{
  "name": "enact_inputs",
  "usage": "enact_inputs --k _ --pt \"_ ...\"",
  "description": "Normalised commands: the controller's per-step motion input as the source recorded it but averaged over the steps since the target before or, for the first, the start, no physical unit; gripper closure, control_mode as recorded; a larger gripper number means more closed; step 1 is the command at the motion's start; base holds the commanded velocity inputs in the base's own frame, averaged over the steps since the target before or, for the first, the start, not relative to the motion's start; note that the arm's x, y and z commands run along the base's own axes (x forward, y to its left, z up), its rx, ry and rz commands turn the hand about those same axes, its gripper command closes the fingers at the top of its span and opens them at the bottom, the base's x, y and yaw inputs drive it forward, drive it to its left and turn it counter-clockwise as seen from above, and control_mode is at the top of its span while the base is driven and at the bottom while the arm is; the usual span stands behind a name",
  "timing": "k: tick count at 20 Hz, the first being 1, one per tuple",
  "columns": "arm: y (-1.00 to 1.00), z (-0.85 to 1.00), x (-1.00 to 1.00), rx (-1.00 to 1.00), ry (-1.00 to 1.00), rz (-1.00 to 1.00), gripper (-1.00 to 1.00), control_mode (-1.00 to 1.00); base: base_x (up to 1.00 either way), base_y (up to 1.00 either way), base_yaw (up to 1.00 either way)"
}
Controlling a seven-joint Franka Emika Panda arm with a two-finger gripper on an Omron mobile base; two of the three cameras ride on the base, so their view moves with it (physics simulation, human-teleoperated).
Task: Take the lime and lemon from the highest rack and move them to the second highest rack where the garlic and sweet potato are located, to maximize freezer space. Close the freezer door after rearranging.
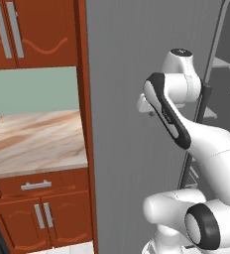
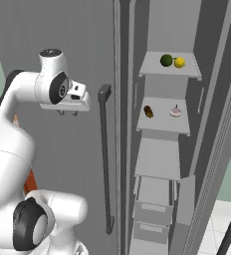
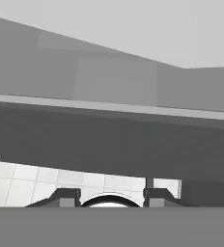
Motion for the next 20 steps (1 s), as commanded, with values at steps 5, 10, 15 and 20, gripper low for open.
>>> enact_inputs --k 5,10,15,20 --pt "0.0 0.0 0.0 0.0 0.0 0.0 -1.0 -1.0 0.0 0.0 0.0" --pt "0.0 0.11 -0.27 0.0 -0.01 0.0 -1.0 -1.0 0.0 0.0 0.0" --pt "-0.01 0.4 -0.57 0.0 -0.12 -0.05 -1.0 -1.0 0.0 0.0 0.0" --pt "-0.03 0.35 -0.47 0.0 -0.12 -0.07 -1.0 -1.0 0.0 0.0 0.0"
